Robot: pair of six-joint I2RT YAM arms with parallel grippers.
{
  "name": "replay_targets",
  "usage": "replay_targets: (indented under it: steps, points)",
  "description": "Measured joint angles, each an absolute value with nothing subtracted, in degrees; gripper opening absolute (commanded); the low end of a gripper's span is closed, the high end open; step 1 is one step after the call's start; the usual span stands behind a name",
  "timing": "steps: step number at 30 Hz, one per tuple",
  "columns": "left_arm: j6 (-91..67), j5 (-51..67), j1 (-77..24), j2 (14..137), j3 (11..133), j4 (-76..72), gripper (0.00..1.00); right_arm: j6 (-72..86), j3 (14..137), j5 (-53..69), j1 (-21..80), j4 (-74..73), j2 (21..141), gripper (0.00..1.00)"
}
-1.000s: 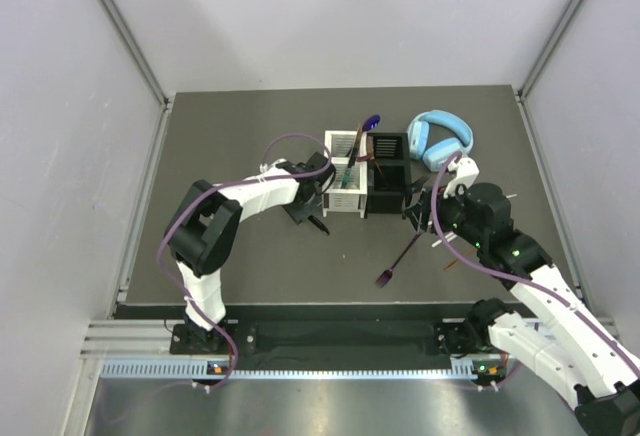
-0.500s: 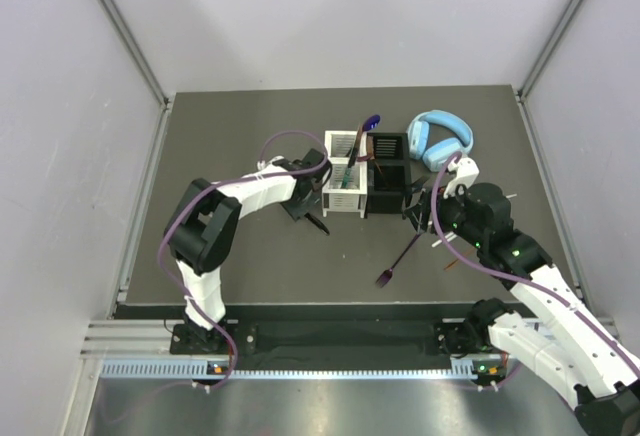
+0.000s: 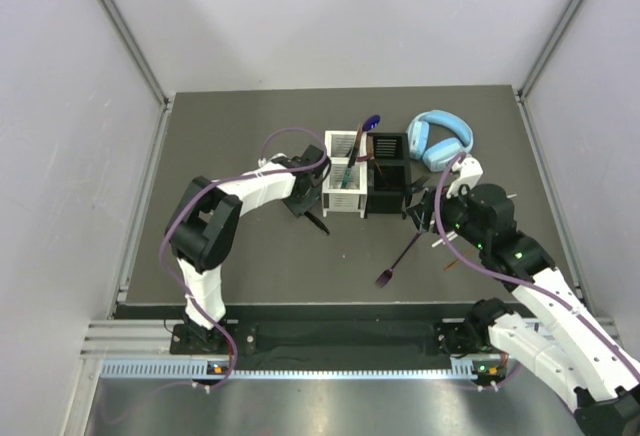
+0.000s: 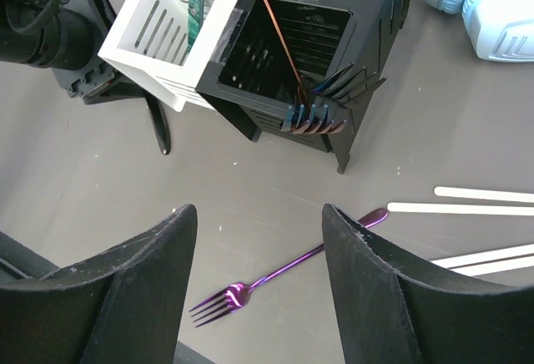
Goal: Sort the eating utensils into containers
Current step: Move the knife to the center of the board.
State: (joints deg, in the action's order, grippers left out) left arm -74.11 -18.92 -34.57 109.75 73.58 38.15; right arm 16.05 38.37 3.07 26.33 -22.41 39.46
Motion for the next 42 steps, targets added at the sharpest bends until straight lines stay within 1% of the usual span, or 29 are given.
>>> replay_targets:
  steps: [11,17,25,28,29,31,32,42]
  points:
    - [-73.5,-15.7,-34.3,108.9,72.1,38.6,0.36,16.1,38.4,2.5,25.9,-22.4,38.5,0.62]
    - [-72.5,-14.6,-34.0,109.4,73.6,40.9,0.35,16.1,38.4,2.4,25.6,-22.5,38.2,0.63]
    - [-71.6,-10.7,-30.8,109.4,72.4,41.2,0.33,16.1,38.4,2.4,25.6,-22.8,37.9,0.63]
    - [-70.9,-10.3,-30.1,109.3,72.3,41.8,0.25,16.1,38.4,2.4,25.5,-23.1,37.4,0.63]
    - [-70.5,-10.3,-30.0,109.3,72.3,42.0,0.12,16.1,38.4,2.4,25.4,-23.2,37.2,0.63]
    - [-70.0,-10.3,-30.0,109.3,72.3,42.0,0.05,16.1,38.4,2.4,25.3,-23.3,37.2,0.63]
    - [-69.8,-10.2,-30.0,109.3,72.2,42.0,0.0,16.1,38.4,2.4,25.3,-23.4,37.2,0.63]
    - [-67.7,-8.8,-29.6,106.1,67.4,36.8,0.0,16.1,38.4,2.4,24.9,-23.6,36.9,0.63]
